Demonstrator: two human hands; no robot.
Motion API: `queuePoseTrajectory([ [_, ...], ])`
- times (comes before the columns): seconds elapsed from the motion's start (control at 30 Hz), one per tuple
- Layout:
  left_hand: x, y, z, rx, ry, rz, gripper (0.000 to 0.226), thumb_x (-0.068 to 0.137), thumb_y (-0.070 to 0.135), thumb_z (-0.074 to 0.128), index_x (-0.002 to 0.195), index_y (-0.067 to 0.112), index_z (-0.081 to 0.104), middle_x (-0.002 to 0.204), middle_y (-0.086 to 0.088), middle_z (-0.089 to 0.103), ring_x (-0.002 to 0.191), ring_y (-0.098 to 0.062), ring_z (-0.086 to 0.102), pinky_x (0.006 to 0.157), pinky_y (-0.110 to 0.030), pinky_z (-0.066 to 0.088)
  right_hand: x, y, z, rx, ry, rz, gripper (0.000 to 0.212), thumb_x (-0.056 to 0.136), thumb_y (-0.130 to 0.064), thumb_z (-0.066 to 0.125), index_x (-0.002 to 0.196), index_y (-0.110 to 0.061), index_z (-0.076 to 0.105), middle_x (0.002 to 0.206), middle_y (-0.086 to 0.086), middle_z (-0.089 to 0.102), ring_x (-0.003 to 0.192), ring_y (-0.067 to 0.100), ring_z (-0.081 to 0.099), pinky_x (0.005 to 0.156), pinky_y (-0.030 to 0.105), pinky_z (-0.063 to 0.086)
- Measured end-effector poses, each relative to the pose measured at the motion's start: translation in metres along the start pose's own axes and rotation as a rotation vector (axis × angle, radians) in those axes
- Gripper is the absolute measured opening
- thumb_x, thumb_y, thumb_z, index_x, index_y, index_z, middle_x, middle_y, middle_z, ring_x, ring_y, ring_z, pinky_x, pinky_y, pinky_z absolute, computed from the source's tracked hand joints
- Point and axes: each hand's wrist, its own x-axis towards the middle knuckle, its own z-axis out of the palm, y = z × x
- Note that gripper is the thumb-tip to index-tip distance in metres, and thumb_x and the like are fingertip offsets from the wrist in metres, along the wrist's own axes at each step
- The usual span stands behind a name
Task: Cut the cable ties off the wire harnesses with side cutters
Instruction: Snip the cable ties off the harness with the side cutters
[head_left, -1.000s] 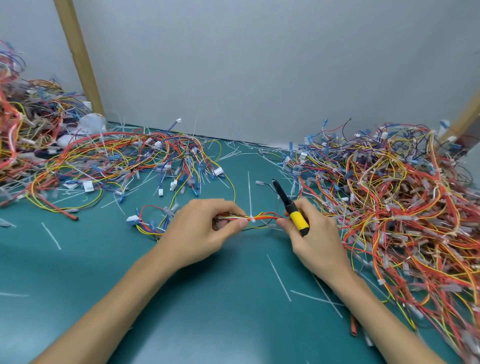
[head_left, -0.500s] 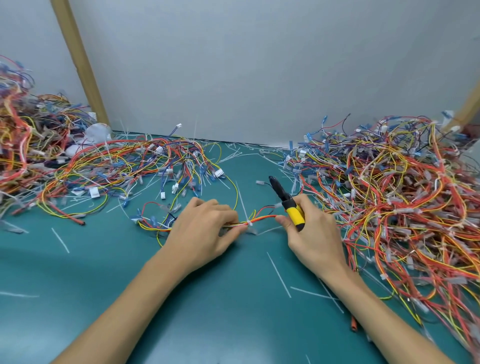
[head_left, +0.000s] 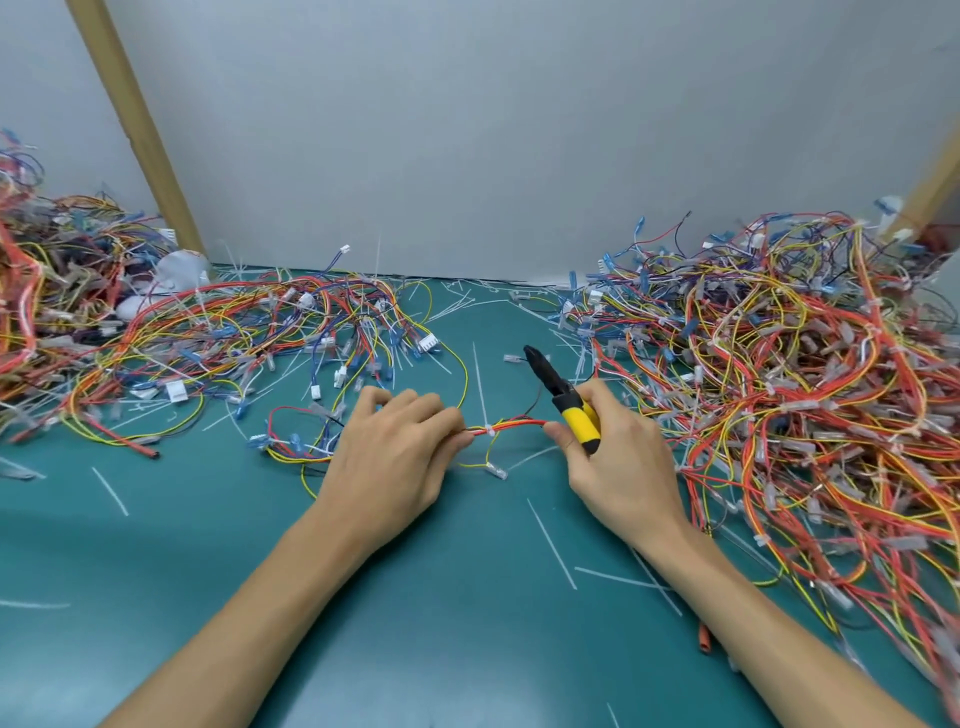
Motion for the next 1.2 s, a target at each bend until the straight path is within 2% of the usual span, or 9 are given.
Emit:
queuePoseTrajectory([
  [0.1,0.002,0.004,0.001,0.046,0.015,-0.017,0.022,0.095,0.03,0.05,0.082,0.019,0.064,0.078,0.006,0.062,0.076,-0.023,0.06,0.079,-0.039,0.044,-0.001,0.0,0.0,-0.007,-0.002,-0.026,0.022,0.089,-0.036,0.067,0.097,-0.023,0.05,0.058,-0.016,0.038,0.065,0.025,0.048,0.053,0.036,0.036],
  [0.2,0.001,0.008,0.005,-0.08,0.027,-0.095,0.021,0.094,0.028,0.05,0.085,0.019,0.066,0.072,0.008,0.065,0.071,-0.021,0.061,0.08,-0.038,0.043,-0.001,0.001,0.001,-0.009,-0.002,-0.025,0.021,0.09,-0.037,0.066,0.097,-0.025,0.05,0.058,-0.016,0.038,0.064,0.023,0.047,0.053,0.035,0.035],
  [0.33,0.0,0.01,0.009,-0.324,0.09,-0.151,0.016,0.095,0.028,0.052,0.086,0.024,0.065,0.066,0.015,0.063,0.058,-0.003,0.044,0.081,-0.03,0.037,0.0,0.001,0.001,-0.002,-0.006,-0.014,0.02,0.092,-0.036,0.064,0.098,-0.025,0.049,0.06,-0.017,0.039,0.065,0.027,0.05,0.053,0.035,0.034],
  [0.47,0.0,0.01,0.008,-0.39,0.034,-0.175,0.019,0.095,0.034,0.047,0.083,0.027,0.06,0.059,0.015,0.058,0.061,-0.012,0.047,0.078,-0.025,0.034,0.0,0.002,0.001,0.008,-0.012,-0.005,0.02,0.092,-0.039,0.062,0.099,-0.026,0.049,0.062,-0.014,0.043,0.066,0.028,0.051,0.053,0.035,0.034],
  [0.63,0.0,0.012,0.003,-0.367,0.007,-0.201,0.022,0.092,0.037,0.049,0.077,0.026,0.059,0.053,0.011,0.051,0.058,-0.018,0.047,0.064,-0.011,0.028,-0.001,0.002,0.0,0.016,-0.004,0.006,0.02,0.092,-0.04,0.062,0.097,-0.029,0.047,0.063,-0.015,0.043,0.066,0.024,0.05,0.055,0.035,0.034],
  [0.9,0.002,0.011,0.004,-0.398,0.004,-0.236,0.025,0.09,0.042,0.049,0.076,0.025,0.062,0.05,0.014,0.049,0.057,-0.015,0.047,0.059,-0.013,0.029,-0.002,0.002,0.0,0.048,-0.003,0.016,0.02,0.091,-0.039,0.064,0.096,-0.027,0.049,0.061,-0.01,0.046,0.062,0.023,0.048,0.053,0.035,0.032],
  [1.0,0.005,0.007,0.002,-0.537,-0.07,-0.307,0.027,0.084,0.048,0.051,0.078,0.027,0.067,0.06,0.007,0.061,0.062,-0.013,0.053,0.062,-0.027,0.042,-0.002,0.001,-0.001,0.067,0.017,0.021,0.022,0.09,-0.037,0.067,0.093,-0.03,0.047,0.059,-0.009,0.045,0.058,0.017,0.044,0.053,0.035,0.029],
  [1.07,0.005,0.005,0.001,-0.564,-0.111,-0.306,0.026,0.084,0.047,0.051,0.079,0.027,0.068,0.065,0.006,0.065,0.065,-0.014,0.057,0.065,-0.031,0.045,-0.002,0.0,-0.001,0.062,0.016,0.024,0.023,0.089,-0.037,0.067,0.093,-0.031,0.046,0.059,-0.01,0.045,0.058,0.016,0.043,0.054,0.034,0.028],
  [1.2,0.002,0.007,0.002,-0.41,-0.068,-0.198,0.021,0.093,0.038,0.057,0.078,0.024,0.062,0.053,0.007,0.052,0.057,-0.019,0.049,0.059,-0.027,0.032,-0.002,-0.001,-0.001,0.051,0.014,0.035,0.023,0.09,-0.036,0.067,0.092,-0.032,0.045,0.06,-0.011,0.045,0.058,0.013,0.043,0.052,0.034,0.027],
])
